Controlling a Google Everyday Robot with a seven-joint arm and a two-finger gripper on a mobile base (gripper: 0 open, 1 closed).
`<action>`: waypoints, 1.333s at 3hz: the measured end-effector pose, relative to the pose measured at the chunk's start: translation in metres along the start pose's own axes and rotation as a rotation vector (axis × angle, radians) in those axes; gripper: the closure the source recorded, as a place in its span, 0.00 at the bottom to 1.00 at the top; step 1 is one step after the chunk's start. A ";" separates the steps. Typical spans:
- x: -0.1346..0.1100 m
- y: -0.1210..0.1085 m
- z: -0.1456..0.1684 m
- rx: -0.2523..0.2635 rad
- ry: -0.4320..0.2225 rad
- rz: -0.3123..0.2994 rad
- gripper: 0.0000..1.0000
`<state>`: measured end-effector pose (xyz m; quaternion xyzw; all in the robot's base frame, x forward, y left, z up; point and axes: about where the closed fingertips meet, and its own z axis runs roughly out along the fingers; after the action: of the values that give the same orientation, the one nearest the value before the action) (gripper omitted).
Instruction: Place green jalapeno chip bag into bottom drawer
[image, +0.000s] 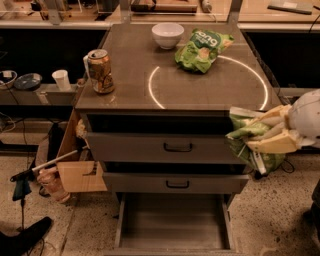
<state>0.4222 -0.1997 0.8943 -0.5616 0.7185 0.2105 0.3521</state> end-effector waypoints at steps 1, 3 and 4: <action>0.016 0.009 0.020 -0.013 -0.005 0.029 1.00; 0.054 0.027 0.060 -0.052 0.024 0.090 1.00; 0.071 0.032 0.077 -0.041 0.043 0.098 1.00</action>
Offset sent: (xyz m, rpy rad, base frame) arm -0.0187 0.0138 -0.0933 0.0243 0.1252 -0.0271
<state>0.4037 -0.1834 0.7876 -0.5372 0.7481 0.2303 0.3141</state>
